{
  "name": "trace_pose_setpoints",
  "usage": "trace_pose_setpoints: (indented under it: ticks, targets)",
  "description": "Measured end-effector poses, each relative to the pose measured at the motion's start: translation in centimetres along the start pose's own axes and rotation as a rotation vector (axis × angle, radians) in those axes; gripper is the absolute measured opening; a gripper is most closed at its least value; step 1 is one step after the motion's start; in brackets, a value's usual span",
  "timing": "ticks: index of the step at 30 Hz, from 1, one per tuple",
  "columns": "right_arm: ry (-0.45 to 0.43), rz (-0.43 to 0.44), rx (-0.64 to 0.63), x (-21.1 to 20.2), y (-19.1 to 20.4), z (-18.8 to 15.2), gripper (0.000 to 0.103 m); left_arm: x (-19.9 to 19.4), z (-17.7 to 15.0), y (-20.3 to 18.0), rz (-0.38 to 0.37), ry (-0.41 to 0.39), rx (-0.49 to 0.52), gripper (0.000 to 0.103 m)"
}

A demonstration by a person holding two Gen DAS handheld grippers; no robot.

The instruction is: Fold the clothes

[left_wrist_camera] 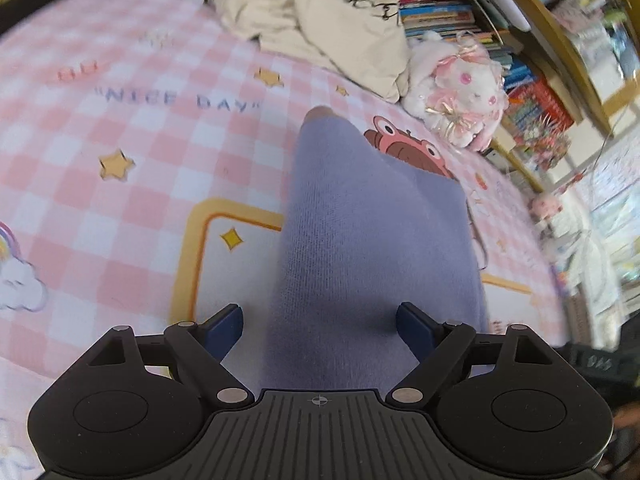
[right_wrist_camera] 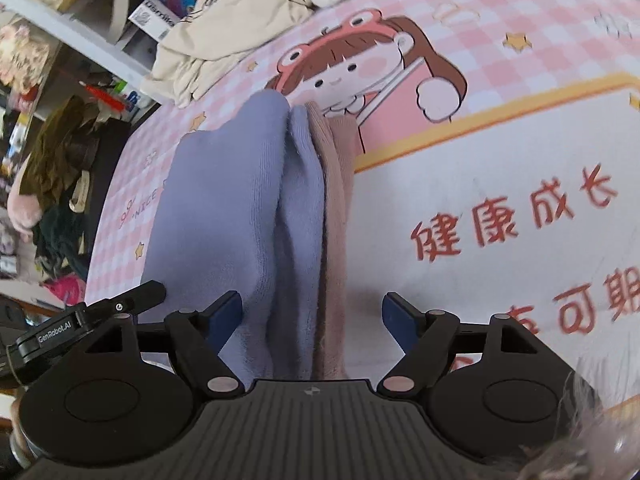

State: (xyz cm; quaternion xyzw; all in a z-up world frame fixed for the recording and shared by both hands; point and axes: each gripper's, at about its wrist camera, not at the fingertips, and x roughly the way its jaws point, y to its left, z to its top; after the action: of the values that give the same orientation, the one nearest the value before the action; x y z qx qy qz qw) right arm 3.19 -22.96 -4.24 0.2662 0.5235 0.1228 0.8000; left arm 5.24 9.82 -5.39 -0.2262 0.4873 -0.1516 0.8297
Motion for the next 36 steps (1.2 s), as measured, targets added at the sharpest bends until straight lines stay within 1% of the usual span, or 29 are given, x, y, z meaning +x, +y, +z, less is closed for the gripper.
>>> trace_pose_setpoints:
  ticks: [2, 5, 6, 7, 8, 10, 11, 12, 14, 15, 17, 19, 21, 24, 26, 28, 29, 30, 33, 36]
  targets:
    - [0.003, 0.012, 0.013, 0.4, 0.2, 0.0, 0.076, 0.4, 0.4, 0.5, -0.037, 0.009, -0.034, 0.085]
    - [0.001, 0.011, 0.009, 1.0, 0.8, 0.1, 0.073, 1.0, 1.0, 0.6, -0.061, 0.020, -0.054, 0.084]
    - [0.000, 0.009, 0.002, 1.1, 1.0, 0.1, 0.070, 1.2, 1.3, 0.5, -0.066, 0.026, -0.056, 0.082]
    - [0.000, 0.006, -0.004, 1.3, 1.2, 0.1, 0.066, 1.4, 1.4, 0.4, -0.068, 0.033, -0.054, 0.075]
    - [0.000, 0.004, -0.011, 1.5, 1.5, 0.1, 0.060, 1.7, 1.6, 0.2, -0.069, 0.040, -0.052, 0.074]
    - [-0.007, -0.013, -0.027, 1.7, 1.8, 0.1, 0.057, 1.7, 1.6, -0.1, -0.065, 0.044, -0.038, 0.072]
    - [-0.010, -0.018, -0.040, 1.7, 2.0, 0.0, 0.052, 1.7, 1.5, -0.2, -0.060, 0.045, -0.028, 0.071]
    - [-0.014, -0.022, -0.056, 1.6, 2.1, -0.1, 0.050, 1.6, 1.5, -0.3, -0.057, 0.045, -0.020, 0.069]
    - [-0.031, -0.024, -0.089, 1.4, 2.4, -0.3, 0.038, 1.3, 1.3, -0.5, -0.058, 0.046, -0.008, 0.064]
    - [-0.041, -0.032, -0.117, 1.2, 2.6, -0.4, 0.036, 1.1, 1.2, -0.7, -0.057, 0.048, 0.003, 0.062]
    - [-0.058, -0.052, -0.182, 0.7, 3.2, -0.6, 0.033, 0.6, 0.8, -1.2, -0.055, 0.045, 0.028, 0.058]
    - [-0.064, -0.081, -0.250, 0.3, 3.6, -1.0, 0.033, 0.2, 0.2, -2.0, -0.059, 0.046, 0.064, 0.053]
    - [-0.057, -0.110, -0.306, -0.3, 3.8, -1.4, 0.032, 0.0, -0.5, -2.8, -0.070, 0.066, 0.110, 0.052]
    - [-0.017, -0.114, -0.321, -1.3, 3.0, -2.0, 0.032, -0.2, -1.5, -3.5, -0.087, 0.104, 0.140, 0.053]
    - [0.022, -0.102, -0.299, -1.9, 2.4, -2.3, 0.033, -0.2, -1.9, -3.5, -0.097, 0.135, 0.132, 0.054]
    - [0.058, -0.085, -0.257, -2.2, 1.6, -2.5, 0.036, -0.2, -2.3, -3.3, -0.103, 0.166, 0.117, 0.059]
    - [0.072, -0.078, -0.233, -2.2, 1.2, -2.5, 0.041, -0.2, -2.3, -3.1, -0.106, 0.177, 0.104, 0.060]
    - [0.084, -0.072, -0.209, -2.1, 0.9, -2.4, 0.043, -0.1, -2.3, -2.9, -0.113, 0.180, 0.088, 0.061]
    - [0.097, -0.051, -0.155, -1.8, 0.3, -2.3, 0.046, 0.5, -2.2, -2.2, -0.130, 0.197, 0.030, 0.066]
    - [0.109, -0.026, -0.110, -1.5, -0.3, -2.0, 0.049, 1.0, -2.0, -2.3, -0.142, 0.198, 0.010, 0.067]
